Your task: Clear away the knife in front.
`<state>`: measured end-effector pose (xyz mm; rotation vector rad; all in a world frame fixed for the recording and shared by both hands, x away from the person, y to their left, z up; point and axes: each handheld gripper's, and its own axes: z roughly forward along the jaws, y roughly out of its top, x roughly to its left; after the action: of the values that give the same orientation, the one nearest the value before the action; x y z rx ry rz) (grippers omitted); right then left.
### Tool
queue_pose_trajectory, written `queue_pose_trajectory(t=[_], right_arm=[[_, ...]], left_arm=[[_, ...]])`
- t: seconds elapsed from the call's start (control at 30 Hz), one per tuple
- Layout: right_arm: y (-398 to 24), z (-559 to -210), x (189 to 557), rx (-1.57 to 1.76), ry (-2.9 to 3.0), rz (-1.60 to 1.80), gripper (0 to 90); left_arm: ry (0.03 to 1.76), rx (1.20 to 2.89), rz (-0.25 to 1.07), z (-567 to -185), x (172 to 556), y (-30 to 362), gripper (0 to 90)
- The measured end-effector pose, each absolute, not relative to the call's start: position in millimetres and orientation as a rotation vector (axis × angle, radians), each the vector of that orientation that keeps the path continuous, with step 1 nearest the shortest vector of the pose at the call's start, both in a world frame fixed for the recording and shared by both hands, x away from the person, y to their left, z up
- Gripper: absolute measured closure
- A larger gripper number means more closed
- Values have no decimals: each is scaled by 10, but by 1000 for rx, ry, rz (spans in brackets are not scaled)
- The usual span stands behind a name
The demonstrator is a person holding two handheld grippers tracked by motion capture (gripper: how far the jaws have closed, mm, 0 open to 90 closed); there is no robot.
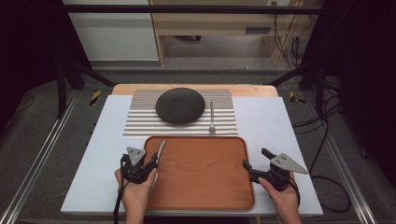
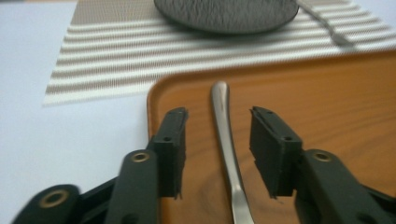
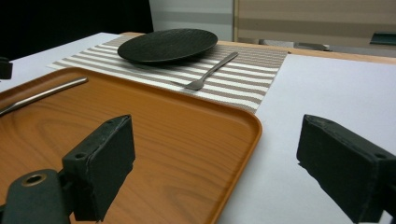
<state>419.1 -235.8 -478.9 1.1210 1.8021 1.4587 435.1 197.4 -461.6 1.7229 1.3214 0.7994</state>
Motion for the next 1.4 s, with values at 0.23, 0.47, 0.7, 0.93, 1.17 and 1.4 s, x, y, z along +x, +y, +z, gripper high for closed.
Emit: queue_pose_trajectory(t=[0.23,0.47,0.7,0.93,1.17,1.4], right_arm=[[-2364,-4785,4192,1138,1795,1435,111],[-2293,-4786,4214,1138,1802,1399,108],[-2245,-4689,4362,1212,1773,1394,106],[-2253,-4523,4492,1242,1745,1376,106],[-2235,-4286,4531,1223,1765,1379,104],[-2251,-3930,4492,1200,1794,1352,93]], left_arm=[[1258,1631,855,-4631,4372,2259,469],[1166,1604,891,-4590,4365,2427,386],[1145,1537,891,-4602,4391,2698,223],[1117,1478,879,-4640,4386,2902,93],[1117,1464,834,-4699,4372,2987,53],[1114,1471,736,-4726,4398,2968,40]])
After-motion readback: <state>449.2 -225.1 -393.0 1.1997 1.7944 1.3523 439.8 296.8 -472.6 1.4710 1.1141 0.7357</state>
